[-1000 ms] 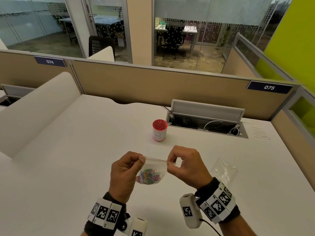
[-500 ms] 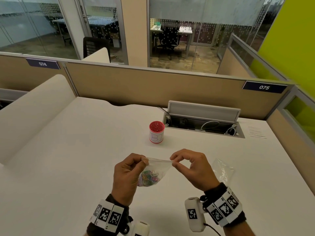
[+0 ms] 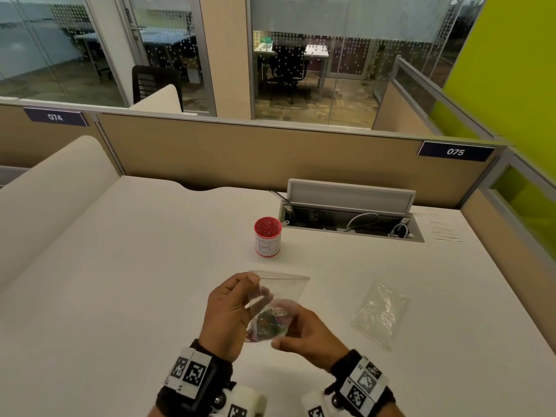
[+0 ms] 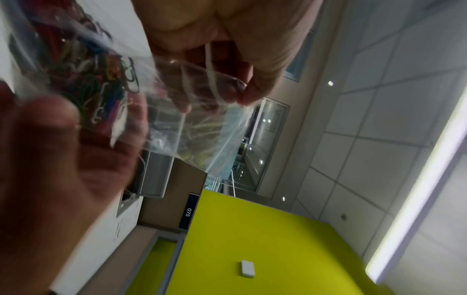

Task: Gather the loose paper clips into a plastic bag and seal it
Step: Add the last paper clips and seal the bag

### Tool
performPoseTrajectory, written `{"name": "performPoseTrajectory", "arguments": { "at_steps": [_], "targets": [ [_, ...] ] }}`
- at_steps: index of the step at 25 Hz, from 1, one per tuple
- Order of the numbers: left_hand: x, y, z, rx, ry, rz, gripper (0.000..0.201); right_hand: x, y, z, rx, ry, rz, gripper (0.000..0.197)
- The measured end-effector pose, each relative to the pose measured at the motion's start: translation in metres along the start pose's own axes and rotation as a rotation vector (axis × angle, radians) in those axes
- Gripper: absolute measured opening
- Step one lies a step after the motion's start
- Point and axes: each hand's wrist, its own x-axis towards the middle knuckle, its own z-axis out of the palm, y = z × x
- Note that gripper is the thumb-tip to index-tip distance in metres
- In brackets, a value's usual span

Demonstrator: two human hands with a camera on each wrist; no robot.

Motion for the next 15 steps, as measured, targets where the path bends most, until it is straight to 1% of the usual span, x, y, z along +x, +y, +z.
{"name": "performPoseTrajectory", "arguments": {
  "at_steps": [2, 4, 5, 6, 8, 10, 12, 15],
  "targets": [
    [0.010, -0.009, -0.006, -0.028, 0.049, -0.068, 0.008, 0.003, 0.012, 0.006, 0.083, 0.103, 0.032, 0.044],
    [0.023, -0.021, -0.019, 0.036, 0.106, -0.141, 0.013, 0.004, 0.018, 0.006, 0.108, 0.192, 0.086, 0.037],
    [0.029, -0.028, -0.026, 0.093, 0.120, -0.201, 0.017, 0.005, 0.020, 0.005, 0.123, 0.223, 0.117, 0.034],
    [0.033, -0.036, -0.034, 0.157, 0.120, -0.278, 0.020, 0.007, 0.023, 0.004, 0.137, 0.246, 0.147, 0.031],
    [0.037, -0.053, -0.045, 0.256, 0.074, -0.451, 0.025, 0.011, 0.028, 0.001, 0.130, 0.281, 0.200, 0.025],
    [0.038, -0.068, -0.053, 0.316, 0.033, -0.563, 0.024, 0.019, 0.034, -0.002, 0.104, 0.280, 0.243, 0.023],
    [0.044, -0.080, -0.060, 0.361, 0.049, -0.582, 0.023, 0.030, 0.043, -0.005, 0.079, 0.273, 0.292, 0.025],
    [0.055, -0.090, -0.067, 0.422, 0.122, -0.550, 0.025, 0.048, 0.057, -0.009, 0.033, 0.297, 0.359, 0.029]
  ]
}}
